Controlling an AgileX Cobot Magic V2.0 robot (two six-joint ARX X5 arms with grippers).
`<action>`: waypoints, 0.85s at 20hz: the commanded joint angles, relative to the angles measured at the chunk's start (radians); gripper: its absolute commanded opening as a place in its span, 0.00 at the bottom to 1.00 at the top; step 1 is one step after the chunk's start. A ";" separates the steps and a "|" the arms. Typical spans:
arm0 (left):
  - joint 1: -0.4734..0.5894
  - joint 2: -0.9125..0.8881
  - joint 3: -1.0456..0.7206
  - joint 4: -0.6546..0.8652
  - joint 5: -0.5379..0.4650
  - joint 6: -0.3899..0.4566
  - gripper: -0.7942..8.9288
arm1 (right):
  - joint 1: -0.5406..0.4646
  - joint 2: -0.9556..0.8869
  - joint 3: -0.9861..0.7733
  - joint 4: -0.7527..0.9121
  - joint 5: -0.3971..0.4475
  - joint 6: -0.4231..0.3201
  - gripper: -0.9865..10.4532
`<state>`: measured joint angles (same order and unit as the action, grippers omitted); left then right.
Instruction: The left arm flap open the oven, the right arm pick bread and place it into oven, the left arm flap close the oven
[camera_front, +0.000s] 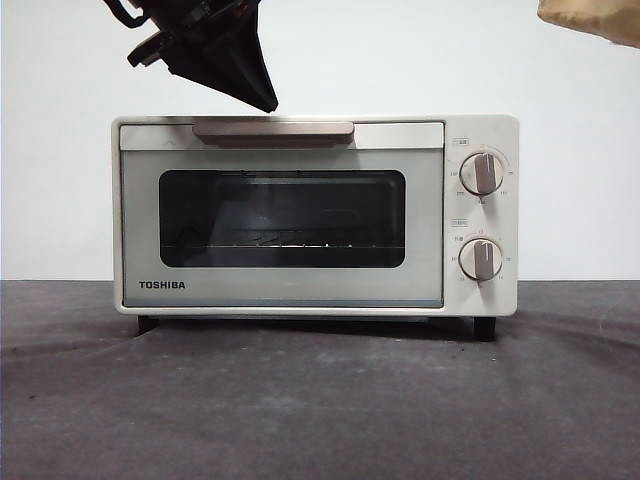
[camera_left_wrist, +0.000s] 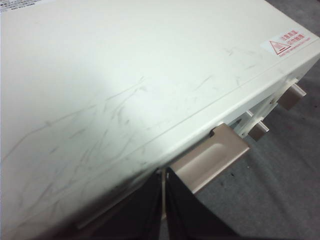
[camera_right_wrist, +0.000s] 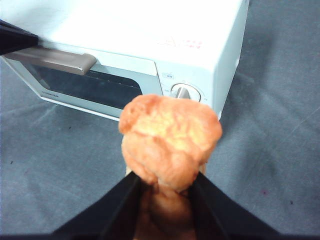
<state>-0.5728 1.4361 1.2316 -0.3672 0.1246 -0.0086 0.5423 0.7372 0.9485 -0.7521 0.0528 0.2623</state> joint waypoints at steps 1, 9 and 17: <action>-0.009 0.032 0.021 0.008 -0.005 0.024 0.09 | 0.006 0.004 0.022 0.008 0.000 -0.009 0.20; -0.010 0.061 0.021 -0.001 -0.006 0.024 0.09 | 0.006 0.004 0.022 0.007 0.000 -0.010 0.20; -0.026 0.069 0.021 -0.096 0.006 0.024 0.09 | 0.006 0.004 0.022 0.008 0.000 -0.014 0.20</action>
<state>-0.5827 1.4750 1.2533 -0.4114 0.1276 0.0090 0.5423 0.7372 0.9485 -0.7517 0.0528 0.2584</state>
